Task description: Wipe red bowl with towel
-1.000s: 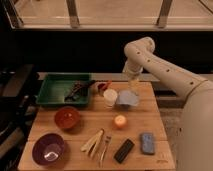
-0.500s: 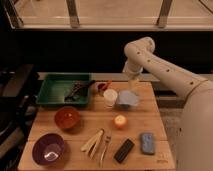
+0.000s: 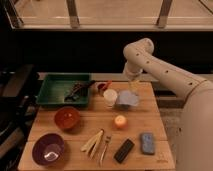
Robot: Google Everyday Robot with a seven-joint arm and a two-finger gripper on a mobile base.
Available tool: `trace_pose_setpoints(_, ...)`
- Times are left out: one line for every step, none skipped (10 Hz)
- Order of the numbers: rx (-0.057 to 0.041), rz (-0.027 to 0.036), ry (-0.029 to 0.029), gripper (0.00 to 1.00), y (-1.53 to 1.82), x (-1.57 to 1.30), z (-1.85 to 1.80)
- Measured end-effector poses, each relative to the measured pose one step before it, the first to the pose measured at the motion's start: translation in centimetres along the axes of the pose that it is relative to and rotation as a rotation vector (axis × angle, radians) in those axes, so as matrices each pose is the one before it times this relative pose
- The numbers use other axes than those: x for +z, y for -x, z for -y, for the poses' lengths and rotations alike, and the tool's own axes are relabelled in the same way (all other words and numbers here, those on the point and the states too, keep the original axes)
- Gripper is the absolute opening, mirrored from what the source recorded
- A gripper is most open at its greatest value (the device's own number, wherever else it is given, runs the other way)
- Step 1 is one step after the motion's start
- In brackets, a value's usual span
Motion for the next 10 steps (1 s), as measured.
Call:
trace_pose_setpoints(-0.00408,-0.0053,0.0111,0.8,0.236,1.014,-0.339)
trace_pose_setpoints(0.00792,-0.01321,0.0199,0.8,-0.234,1.495,-0.558)
trace_pose_setpoints(0.00804,-0.00873,0.01768,0.8,-0.329,1.0,-0.33)
trace_pose_setpoints(0.00928,-0.00384,0.01921,0.8,-0.208,0.843,-0.262)
trace_pose_setpoints(0.0058,-0.00181,0.01477,0.8,-0.125,0.717,-0.188)
trace_pose_setpoints(0.01334,-0.00363,0.02465,0.8,-0.445,0.803,-0.266)
trace_pose_setpoints(0.01103,0.00424,0.01768,0.8,-0.304,0.596,-0.237)
trace_pose_setpoints(0.004,0.00649,0.01301,0.8,-0.17,0.67,-0.209)
trace_pose_setpoints(0.00524,0.00804,0.0174,0.8,-0.238,0.929,-0.304)
trace_pose_setpoints(0.00567,0.0046,0.01591,0.8,-0.039,0.72,-0.215)
